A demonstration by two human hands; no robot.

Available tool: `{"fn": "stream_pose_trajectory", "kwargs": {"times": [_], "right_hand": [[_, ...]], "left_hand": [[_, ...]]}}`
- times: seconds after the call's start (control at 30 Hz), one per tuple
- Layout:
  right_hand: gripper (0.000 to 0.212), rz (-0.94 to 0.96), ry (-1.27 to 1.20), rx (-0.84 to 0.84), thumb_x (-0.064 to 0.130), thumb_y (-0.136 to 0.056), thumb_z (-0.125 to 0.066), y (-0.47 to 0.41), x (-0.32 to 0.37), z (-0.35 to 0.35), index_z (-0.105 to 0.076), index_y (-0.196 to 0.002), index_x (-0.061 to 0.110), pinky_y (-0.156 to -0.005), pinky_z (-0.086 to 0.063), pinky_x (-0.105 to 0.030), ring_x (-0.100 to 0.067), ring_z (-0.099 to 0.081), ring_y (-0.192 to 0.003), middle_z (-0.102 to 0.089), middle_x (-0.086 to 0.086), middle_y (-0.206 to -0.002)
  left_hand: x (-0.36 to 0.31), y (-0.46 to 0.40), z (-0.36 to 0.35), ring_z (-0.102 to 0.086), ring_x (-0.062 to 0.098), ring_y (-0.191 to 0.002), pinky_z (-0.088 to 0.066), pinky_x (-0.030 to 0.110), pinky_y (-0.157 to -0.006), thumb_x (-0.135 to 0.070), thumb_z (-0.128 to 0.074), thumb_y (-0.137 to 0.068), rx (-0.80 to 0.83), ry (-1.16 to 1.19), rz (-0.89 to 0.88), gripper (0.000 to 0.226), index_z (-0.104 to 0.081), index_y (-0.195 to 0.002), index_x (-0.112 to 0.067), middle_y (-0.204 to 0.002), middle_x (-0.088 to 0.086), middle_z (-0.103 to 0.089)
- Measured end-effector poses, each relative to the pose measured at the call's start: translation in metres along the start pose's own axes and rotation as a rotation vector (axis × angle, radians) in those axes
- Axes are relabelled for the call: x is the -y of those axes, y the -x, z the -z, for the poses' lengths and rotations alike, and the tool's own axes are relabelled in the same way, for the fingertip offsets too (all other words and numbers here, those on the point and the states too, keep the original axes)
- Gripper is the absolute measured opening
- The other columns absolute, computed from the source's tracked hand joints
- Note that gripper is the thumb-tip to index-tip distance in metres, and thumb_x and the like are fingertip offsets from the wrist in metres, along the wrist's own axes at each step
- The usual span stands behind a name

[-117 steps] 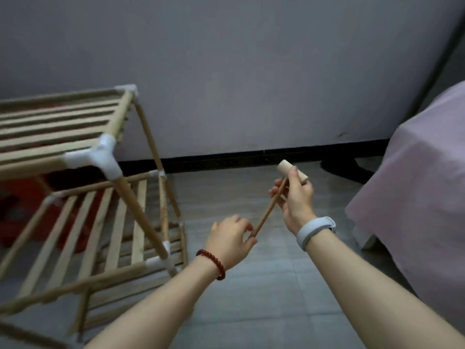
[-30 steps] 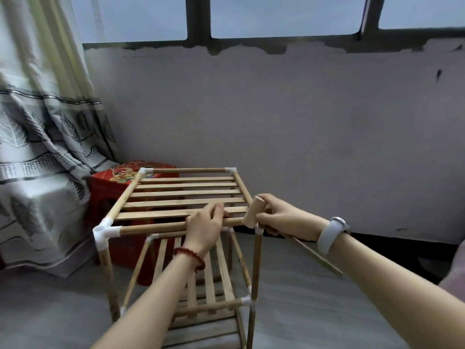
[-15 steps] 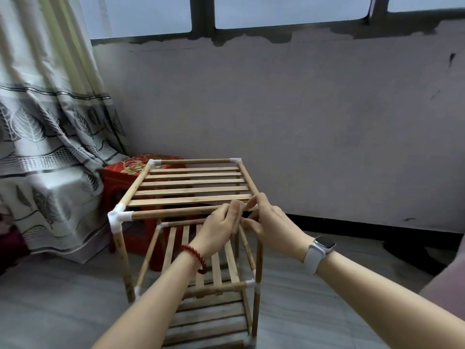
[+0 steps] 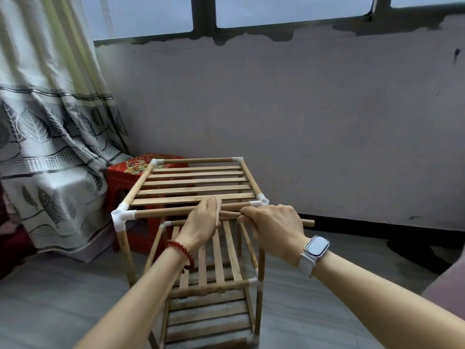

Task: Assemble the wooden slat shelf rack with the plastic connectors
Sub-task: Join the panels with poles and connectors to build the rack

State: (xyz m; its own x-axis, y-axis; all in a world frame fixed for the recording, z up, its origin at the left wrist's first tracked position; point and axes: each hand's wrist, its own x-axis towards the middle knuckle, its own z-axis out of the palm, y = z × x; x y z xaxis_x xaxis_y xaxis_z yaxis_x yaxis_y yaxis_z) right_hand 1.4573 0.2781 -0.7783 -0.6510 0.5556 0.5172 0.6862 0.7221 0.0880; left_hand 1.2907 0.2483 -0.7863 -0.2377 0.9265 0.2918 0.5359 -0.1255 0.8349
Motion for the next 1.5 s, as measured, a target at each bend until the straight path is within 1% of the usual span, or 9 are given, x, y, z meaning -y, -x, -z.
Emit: {"fn": "stream_pose_trajectory", "kwargs": {"times": [0.23, 0.4, 0.5, 0.57, 0.73, 0.87, 1.07, 1.33, 1.5], "right_hand": [[0.033, -0.047, -0.205, 0.169, 0.04, -0.099, -0.034, -0.004, 0.015, -0.003, -0.057, -0.118, 0.024, -0.058, -0.04, -0.024, -0.012, -0.058, -0.071, -0.061, 0.007, -0.084], [0.017, -0.106, -0.443, 0.307, 0.022, -0.098, -0.04, -0.014, 0.021, -0.025, -0.047, -0.112, 0.015, -0.065, -0.047, -0.035, -0.02, -0.057, -0.076, -0.059, -0.001, -0.09], [0.031, -0.229, -0.675, 0.27, 0.022, -0.096, -0.046, -0.019, 0.014, -0.029, -0.039, -0.126, 0.02, -0.069, -0.054, -0.033, -0.011, -0.059, -0.07, -0.056, 0.009, -0.077], [0.05, -0.252, -0.784, 0.267, 0.028, -0.095, -0.05, -0.021, 0.012, -0.029, -0.028, -0.139, 0.024, -0.071, -0.051, -0.022, 0.0, -0.055, -0.068, -0.051, 0.015, -0.073], [0.057, -0.237, -0.834, 0.265, 0.041, -0.092, -0.052, -0.026, 0.014, -0.035, -0.024, -0.141, 0.032, -0.083, -0.053, -0.028, -0.009, -0.062, -0.093, -0.061, 0.001, -0.11], [0.025, -0.235, -0.871, 0.159, 0.04, -0.094, -0.046, -0.026, 0.02, -0.037, -0.039, -0.118, 0.035, -0.055, -0.045, -0.02, -0.007, -0.055, -0.065, -0.063, 0.002, -0.087], [0.014, -0.369, -0.94, 0.049, 0.03, -0.094, -0.05, -0.022, 0.006, -0.039, -0.047, -0.105, 0.022, -0.073, -0.055, -0.035, -0.016, -0.064, -0.084, -0.064, 0.001, -0.09], [0.032, -0.52, -0.7, -0.01, 0.044, -0.091, -0.051, 0.007, -0.042, -0.002, -0.056, -0.086, 0.013, -0.062, -0.042, -0.026, -0.017, -0.057, -0.075, -0.06, 0.003, -0.078], [0.032, -0.622, -0.502, 0.011, 0.042, -0.091, -0.051, 0.017, -0.077, 0.028, -0.045, -0.094, 0.011, -0.075, -0.046, -0.039, -0.027, -0.058, -0.085, -0.06, -0.005, -0.089]], "left_hand": [[0.021, 0.016, 0.008, -0.043, 0.013, -0.058, -0.039, 0.031, -0.061, -0.047, -0.021, -0.098, -0.018, -0.02, -0.065, 0.041, -0.046, -0.08, -0.019, -0.065, -0.001, -0.045], [0.023, 0.004, 0.033, -0.044, 0.016, -0.113, -0.03, 0.038, -0.097, -0.047, -0.018, -0.096, -0.146, -0.611, -0.185, 0.05, -0.059, -0.115, -0.024, -0.114, -0.003, -0.054], [0.043, -0.014, 0.077, -0.031, 0.024, -0.131, -0.017, 0.045, -0.108, -0.04, -0.035, -0.095, -0.453, -0.746, -0.005, 0.041, -0.055, -0.126, -0.021, -0.135, 0.006, -0.046], [0.064, -0.016, 0.104, -0.02, 0.027, -0.138, -0.012, 0.047, -0.112, -0.04, -0.044, -0.093, -0.379, -0.745, 0.231, 0.048, -0.043, -0.137, -0.022, -0.147, 0.009, -0.032], [0.079, 0.003, 0.118, -0.04, 0.024, -0.131, -0.03, 0.031, -0.104, -0.031, -0.061, -0.088, -0.276, -0.469, 0.211, 0.03, -0.066, -0.11, -0.01, -0.147, 0.005, -0.038], [0.068, 0.025, 0.116, -0.044, 0.019, -0.129, -0.032, 0.025, -0.103, -0.015, -0.062, -0.086, -0.167, -0.538, 0.036, 0.034, -0.063, -0.12, -0.011, -0.147, -0.003, -0.039], [0.049, 0.048, 0.09, -0.018, 0.0, -0.135, -0.018, -0.002, -0.099, 0.002, -0.048, -0.091, 0.232, -0.346, -0.155, 0.052, -0.039, -0.14, -0.012, -0.148, -0.012, -0.018], [-0.005, 0.039, 0.003, -0.063, 0.015, -0.084, -0.051, 0.021, -0.079, -0.011, -0.055, -0.092, 0.198, -0.343, -0.348, 0.025, -0.06, -0.116, -0.008, -0.094, 0.006, -0.066], [-0.028, 0.017, -0.071, -0.063, 0.02, -0.091, -0.05, 0.031, -0.083, -0.017, -0.048, -0.096, 0.135, -0.407, -0.447, 0.026, -0.056, -0.12, -0.014, -0.1, 0.005, -0.066]]}}
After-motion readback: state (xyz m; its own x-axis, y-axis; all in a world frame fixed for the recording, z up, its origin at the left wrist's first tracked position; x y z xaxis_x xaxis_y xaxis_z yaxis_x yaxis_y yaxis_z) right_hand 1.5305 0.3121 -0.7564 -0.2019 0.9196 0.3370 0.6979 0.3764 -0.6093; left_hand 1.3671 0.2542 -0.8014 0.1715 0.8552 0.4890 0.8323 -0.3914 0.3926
